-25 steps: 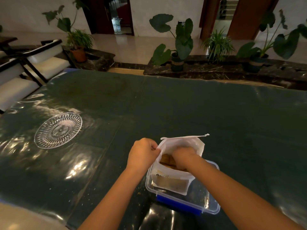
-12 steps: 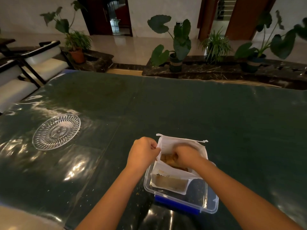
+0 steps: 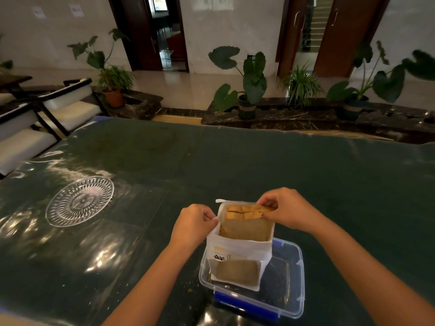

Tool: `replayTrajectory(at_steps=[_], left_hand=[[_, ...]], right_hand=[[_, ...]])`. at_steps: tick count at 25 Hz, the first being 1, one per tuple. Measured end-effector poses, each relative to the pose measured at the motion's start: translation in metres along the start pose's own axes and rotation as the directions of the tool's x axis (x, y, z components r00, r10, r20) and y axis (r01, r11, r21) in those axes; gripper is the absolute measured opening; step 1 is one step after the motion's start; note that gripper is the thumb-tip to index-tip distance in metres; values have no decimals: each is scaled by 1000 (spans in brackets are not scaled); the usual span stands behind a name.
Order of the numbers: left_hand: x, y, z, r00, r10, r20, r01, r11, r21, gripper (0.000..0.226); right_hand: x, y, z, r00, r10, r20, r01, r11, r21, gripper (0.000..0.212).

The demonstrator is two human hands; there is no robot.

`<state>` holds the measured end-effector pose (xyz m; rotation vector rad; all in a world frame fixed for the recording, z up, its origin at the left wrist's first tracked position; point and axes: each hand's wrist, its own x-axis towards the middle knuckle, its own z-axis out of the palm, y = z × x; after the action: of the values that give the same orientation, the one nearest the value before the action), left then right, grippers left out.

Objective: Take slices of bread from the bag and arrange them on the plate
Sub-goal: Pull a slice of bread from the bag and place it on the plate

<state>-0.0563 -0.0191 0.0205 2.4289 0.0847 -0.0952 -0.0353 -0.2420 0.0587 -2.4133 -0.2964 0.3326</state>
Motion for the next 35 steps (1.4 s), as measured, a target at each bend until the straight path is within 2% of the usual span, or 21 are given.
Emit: replayTrajectory(at_steps=[3, 4, 7, 8, 11, 14, 16, 17, 18, 20, 22, 24, 30, 35], left_hand=[[1, -7, -6, 1000, 28, 11, -27, 996, -81, 7], [1, -10, -9, 998, 53, 20, -50, 992, -116, 13], [2, -10, -17, 984, 166, 67, -149, 967, -208, 58], [2, -6, -19, 975, 210, 77, -187, 954, -235, 63], [6, 5, -22, 961, 276, 18, -249, 890, -383, 50], [5, 6, -34, 965, 241, -107, -262, 830, -493, 34], [2, 0, -49, 962, 215, -165, -271, 800, -535, 32], [0, -6, -58, 959, 207, -194, -281, 786, -550, 32], [-2, -12, -67, 955, 196, -223, -290, 772, -565, 32], [-9, -25, -85, 948, 153, -279, -297, 738, -606, 30], [-17, -46, -104, 944, 98, -314, -288, 708, -644, 27], [-26, -74, -124, 946, 44, -322, -260, 698, -668, 27], [-54, -183, -197, 964, -104, -244, -123, 640, -759, 23], [-57, -262, -253, 968, -167, -185, -25, 675, -738, 25]], right_hand=[[-5, -8, -14, 998, -56, -34, 57, 998, 19, 15], [-5, -11, -19, 996, -77, -48, 78, 997, 29, 15], [-3, -23, -37, 986, -147, -72, 151, 987, 58, 15], [-2, -29, -41, 982, -173, -72, 177, 982, 63, 15], [5, -50, -53, 965, -259, -38, 261, 962, 75, 14], [17, -70, -60, 943, -332, 2, 331, 941, 70, 16], [24, -82, -58, 937, -349, -21, 348, 926, 145, 22], [29, -87, -53, 936, -349, -47, 350, 906, 236, 26], [32, -92, -45, 938, -341, -65, 340, 863, 374, 32], [41, -100, -18, 949, -314, -35, 255, 696, 671, 49], [50, -114, 17, 961, -273, 46, 130, 590, 797, 55], [59, -135, 53, 968, -243, 70, 97, 611, 785, 50], [75, -224, 160, 975, -221, -5, 149, 640, 754, 40], [90, -276, 244, 994, -110, -10, 77, 625, 777, 38]])
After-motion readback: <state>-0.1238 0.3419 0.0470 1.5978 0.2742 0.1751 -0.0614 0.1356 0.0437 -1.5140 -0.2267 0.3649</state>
